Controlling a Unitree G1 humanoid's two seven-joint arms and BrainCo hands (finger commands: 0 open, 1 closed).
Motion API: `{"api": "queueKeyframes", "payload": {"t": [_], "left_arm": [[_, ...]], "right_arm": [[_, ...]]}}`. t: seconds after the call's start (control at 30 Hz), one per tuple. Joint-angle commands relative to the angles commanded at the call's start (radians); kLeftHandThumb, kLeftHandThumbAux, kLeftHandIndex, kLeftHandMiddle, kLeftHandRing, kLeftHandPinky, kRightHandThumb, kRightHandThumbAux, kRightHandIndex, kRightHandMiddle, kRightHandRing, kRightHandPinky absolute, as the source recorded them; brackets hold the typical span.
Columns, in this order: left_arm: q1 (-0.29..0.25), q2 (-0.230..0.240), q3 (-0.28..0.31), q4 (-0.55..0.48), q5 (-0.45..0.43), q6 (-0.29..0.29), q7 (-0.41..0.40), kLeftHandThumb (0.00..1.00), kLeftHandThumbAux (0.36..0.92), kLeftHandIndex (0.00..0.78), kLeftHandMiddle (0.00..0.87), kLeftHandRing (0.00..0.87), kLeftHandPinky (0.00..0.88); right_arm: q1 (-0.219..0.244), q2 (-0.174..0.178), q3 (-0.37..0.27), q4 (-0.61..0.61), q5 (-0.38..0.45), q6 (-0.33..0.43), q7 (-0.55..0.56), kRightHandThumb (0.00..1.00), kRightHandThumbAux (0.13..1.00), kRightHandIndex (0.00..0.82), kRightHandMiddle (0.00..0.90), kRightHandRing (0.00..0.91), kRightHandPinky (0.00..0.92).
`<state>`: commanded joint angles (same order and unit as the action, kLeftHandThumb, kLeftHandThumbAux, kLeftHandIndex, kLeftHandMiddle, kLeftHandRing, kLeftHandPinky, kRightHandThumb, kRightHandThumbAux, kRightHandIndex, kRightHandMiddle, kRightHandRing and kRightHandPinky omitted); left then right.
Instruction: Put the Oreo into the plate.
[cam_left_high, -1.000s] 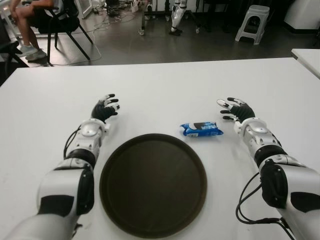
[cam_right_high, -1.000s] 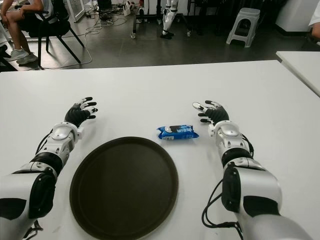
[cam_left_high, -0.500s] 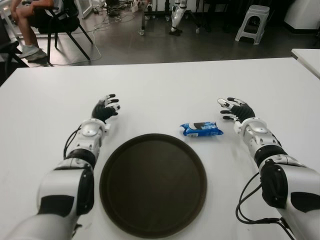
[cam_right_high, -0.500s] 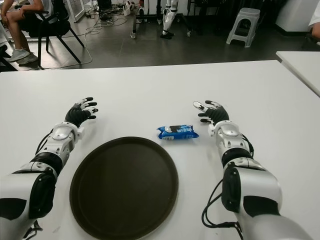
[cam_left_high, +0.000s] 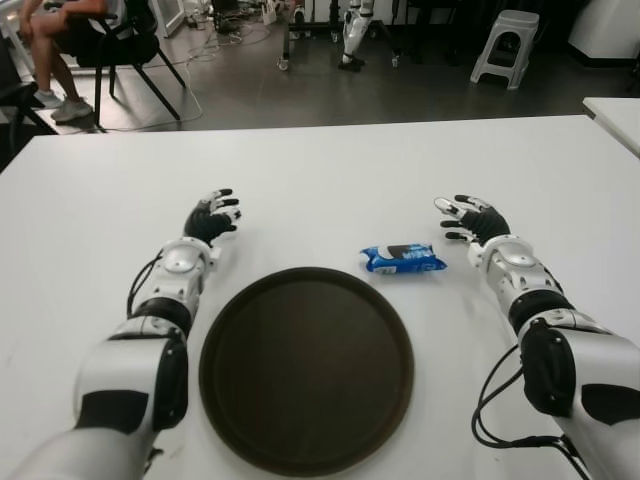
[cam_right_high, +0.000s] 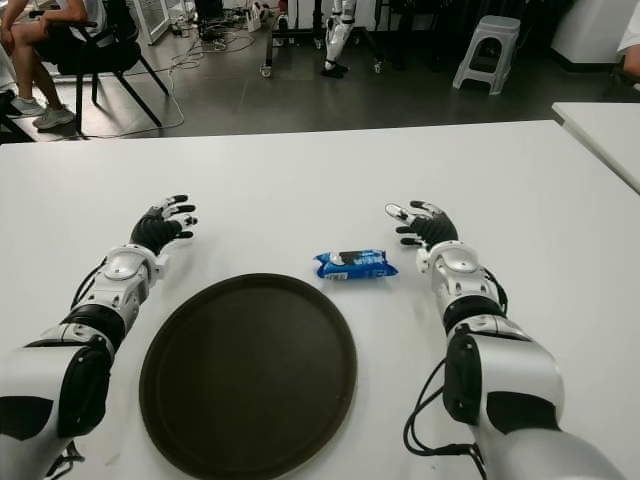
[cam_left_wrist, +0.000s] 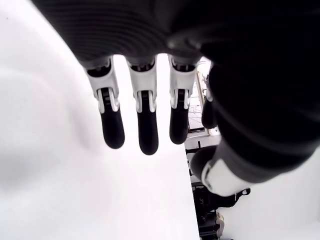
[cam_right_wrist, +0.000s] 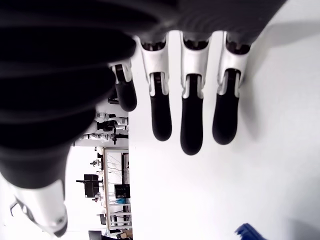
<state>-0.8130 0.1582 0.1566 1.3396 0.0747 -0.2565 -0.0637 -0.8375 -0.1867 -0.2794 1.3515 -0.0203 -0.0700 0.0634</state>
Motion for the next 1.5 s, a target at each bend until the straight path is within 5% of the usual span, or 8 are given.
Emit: {"api": "queueKeyframes", "payload": {"t": [1.17, 1.5], "left_arm": [[-0.001, -0.001, 0.007, -0.001, -0.007, -0.002, -0.026, 0.0, 0.707, 0.186, 0.235, 0.262, 0.296], [0.001, -0.002, 0.003, -0.001, -0.003, -0.005, -0.024, 0.0, 0.709, 0.182, 0.226, 0.255, 0.298]], "right_arm": [[0.001, 0.002, -0.008, -0.002, 0.007, 0.0, -0.002, 0.0, 0.737, 0.225, 0.335, 0.388, 0.44], [-0.003, -0.013, 0.079, -0.009, -0.078, -0.102, 0.02, 0.0, 0.717, 0.206, 0.29, 0.322, 0.334]]}}
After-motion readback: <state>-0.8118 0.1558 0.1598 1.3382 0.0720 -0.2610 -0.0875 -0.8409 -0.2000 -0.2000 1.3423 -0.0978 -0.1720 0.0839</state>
